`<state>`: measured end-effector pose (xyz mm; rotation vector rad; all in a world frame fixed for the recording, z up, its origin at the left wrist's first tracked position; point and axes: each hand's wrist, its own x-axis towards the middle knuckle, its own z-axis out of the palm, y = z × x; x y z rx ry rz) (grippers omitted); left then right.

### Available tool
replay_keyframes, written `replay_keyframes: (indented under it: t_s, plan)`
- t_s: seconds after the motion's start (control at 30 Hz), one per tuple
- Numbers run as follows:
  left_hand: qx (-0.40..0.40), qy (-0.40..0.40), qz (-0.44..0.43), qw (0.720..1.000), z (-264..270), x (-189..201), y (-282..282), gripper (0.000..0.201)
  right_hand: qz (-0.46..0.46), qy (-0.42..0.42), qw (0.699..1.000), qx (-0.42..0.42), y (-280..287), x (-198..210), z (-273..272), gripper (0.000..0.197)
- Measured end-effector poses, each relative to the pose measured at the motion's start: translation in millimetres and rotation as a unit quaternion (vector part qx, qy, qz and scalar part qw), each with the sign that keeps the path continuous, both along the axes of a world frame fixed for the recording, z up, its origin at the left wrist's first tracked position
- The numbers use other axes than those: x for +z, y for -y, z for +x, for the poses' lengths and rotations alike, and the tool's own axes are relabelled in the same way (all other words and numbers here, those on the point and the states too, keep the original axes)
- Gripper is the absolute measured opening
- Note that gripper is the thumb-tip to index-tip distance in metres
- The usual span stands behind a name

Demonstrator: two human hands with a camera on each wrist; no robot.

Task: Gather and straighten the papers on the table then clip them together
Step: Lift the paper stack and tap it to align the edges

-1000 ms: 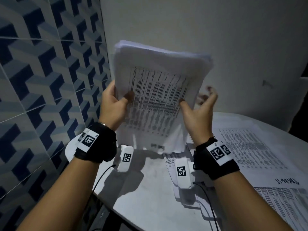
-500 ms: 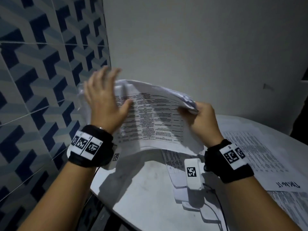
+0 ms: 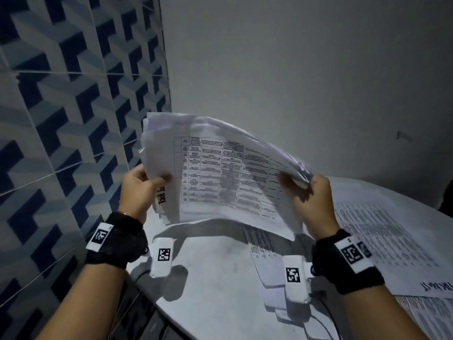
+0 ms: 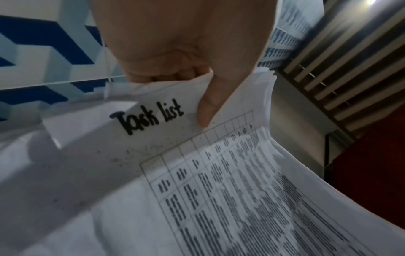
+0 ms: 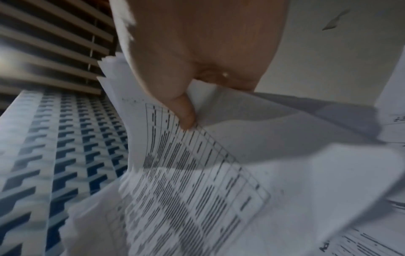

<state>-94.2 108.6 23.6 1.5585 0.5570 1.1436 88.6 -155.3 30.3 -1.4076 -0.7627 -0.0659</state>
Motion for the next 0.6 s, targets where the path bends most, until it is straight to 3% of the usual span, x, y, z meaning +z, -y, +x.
replay_keyframes:
  t_s: [0.2,0.33,0.5,0.6]
  plan:
    - [-0.029,0.007,-0.021,0.999,-1,-10,5,0.037,0.010,-0.049,0.998,-0.032,-14,-20,-4,0.035]
    - [-0.039,0.005,-0.048,0.998,3,-28,6,0.039,0.054,-0.112,0.992,-0.026,-17,-29,-6,0.028]
    - [-0.029,0.030,-0.058,0.997,9,-35,6,0.032,0.033,-0.112,0.992,-0.044,-19,-30,2,0.032]
    - [-0.003,0.053,-0.023,0.998,10,-31,8,0.059,0.031,-0.113,0.992,-0.049,-18,-30,5,0.036]
